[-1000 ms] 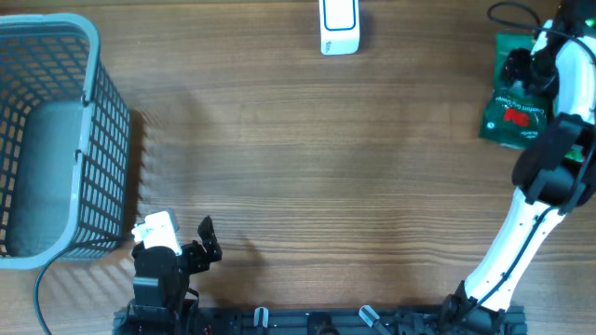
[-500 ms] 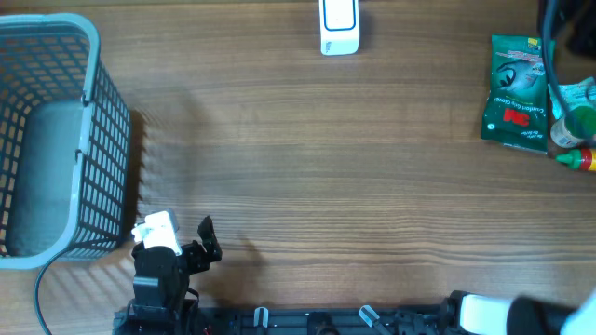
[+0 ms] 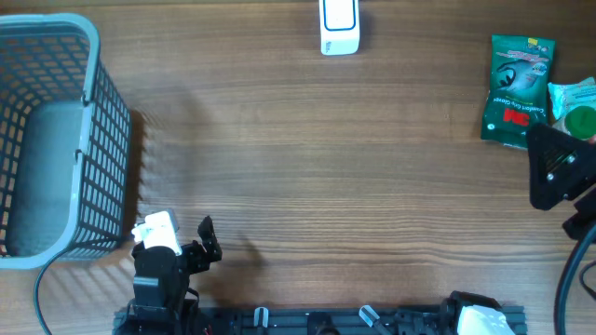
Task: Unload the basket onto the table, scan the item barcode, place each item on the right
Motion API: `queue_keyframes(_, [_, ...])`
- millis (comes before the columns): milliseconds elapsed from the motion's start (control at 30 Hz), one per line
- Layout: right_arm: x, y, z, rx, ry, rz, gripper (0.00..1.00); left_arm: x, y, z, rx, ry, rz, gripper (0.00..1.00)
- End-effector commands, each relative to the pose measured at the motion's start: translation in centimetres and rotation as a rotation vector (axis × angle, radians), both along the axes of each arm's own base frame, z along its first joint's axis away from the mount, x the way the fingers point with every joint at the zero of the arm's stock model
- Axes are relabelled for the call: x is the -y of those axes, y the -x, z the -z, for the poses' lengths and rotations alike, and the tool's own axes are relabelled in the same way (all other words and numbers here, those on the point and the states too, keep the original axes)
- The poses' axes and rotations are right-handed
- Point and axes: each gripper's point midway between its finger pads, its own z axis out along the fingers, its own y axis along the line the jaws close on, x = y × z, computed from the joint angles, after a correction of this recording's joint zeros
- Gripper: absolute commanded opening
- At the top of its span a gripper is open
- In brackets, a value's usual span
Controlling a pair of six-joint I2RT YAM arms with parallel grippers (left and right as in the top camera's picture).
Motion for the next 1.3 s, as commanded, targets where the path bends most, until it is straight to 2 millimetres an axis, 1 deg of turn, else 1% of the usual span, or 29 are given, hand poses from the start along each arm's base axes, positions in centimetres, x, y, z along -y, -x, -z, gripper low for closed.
queue_keyframes(0, [-0.2,0.7,0.0,0.027,0.084,-0.039,1.0,0.2,-0.1,0.0,0.006,-0.007,0.017,1.0])
queue_keyframes(100, [-0.2,1.9,0.0,0.057,0.164,-0.056,1.0,0.2,-0.1,0.0,0.006,-0.007,0.017,1.0])
queue_keyframes(200, [0.5,3.1,0.5,0.066,0.222,-0.02,1.0,0.2,-0.1,0.0,0.006,-0.007,0.017,1.0])
queue_keyframes(300, [0.9,4.2,0.0,0.154,0.258,0.025,1.0,0.2,-0.1,0.0,0.006,-0.007,0.017,1.0])
queue_keyframes(367, [0.8,4.4,0.0,0.239,0.273,0.027,1.0,0.2,-0.1,0.0,0.006,-0.007,0.017,1.0])
queue_keyframes(433, [0.4,4.1,1.0,0.332,0.279,0.003,1.0,0.2,-0.1,0.0,0.006,-0.007,0.017,1.0])
queue_keyframes(500, [0.0,3.5,2.7,0.401,0.282,-0.023,1.0,0.2,-0.1,0.0,0.006,-0.007,0.017,1.0])
queue_keyframes(633, [-0.4,0.9,7.4,0.553,0.236,-0.037,1.0,0.2,-0.1,0.0,0.006,-0.007,0.017,1.0])
queue_keyframes(667, [-0.4,0.5,8.2,0.575,0.231,-0.036,1.0,0.2,-0.1,0.0,0.006,-0.007,0.017,1.0])
queue_keyframes(767, [-0.5,-1.2,12.4,0.662,0.181,-0.035,1.0,0.2,-0.1,0.0,0.006,-0.007,0.017,1.0])
queue_keyframes(833, [-0.4,-2.2,15.0,0.706,0.176,-0.031,1.0,0.2,-0.1,0.0,0.006,-0.007,0.017,1.0])
queue_keyframes(933, [-0.2,-3.1,17.5,0.753,0.185,-0.023,1.0,0.2,-0.1,0.0,0.006,-0.007,0.017,1.0])
queue_keyframes(967, [0.0,-3.6,18.7,0.764,0.187,-0.011,1.0,0.2,-0.1,0.0,0.006,-0.006,0.017,1.0])
queue_keyframes(1067, [0.3,-5.1,22.5,0.72,0.181,-0.003,1.0,0.2,-0.1,0.0,0.006,-0.007,0.017,1.0])
queue_keyframes(1100, [0.3,-5.5,23.5,0.698,0.179,-0.004,1.0,0.2,-0.1,0.0,0.006,-0.007,0.017,1.0])
queue_keyframes(1133, [0.4,-5.9,25.1,0.663,0.177,-0.007,1.0,0.2,-0.1,0.0,0.006,-0.007,0.017,1.0])
queue_keyframes(1267, [1.0,-6.7,27.9,0.601,0.177,0.025,1.0,0.2,-0.1,0.0,0.006,-0.007,0.017,1.0])
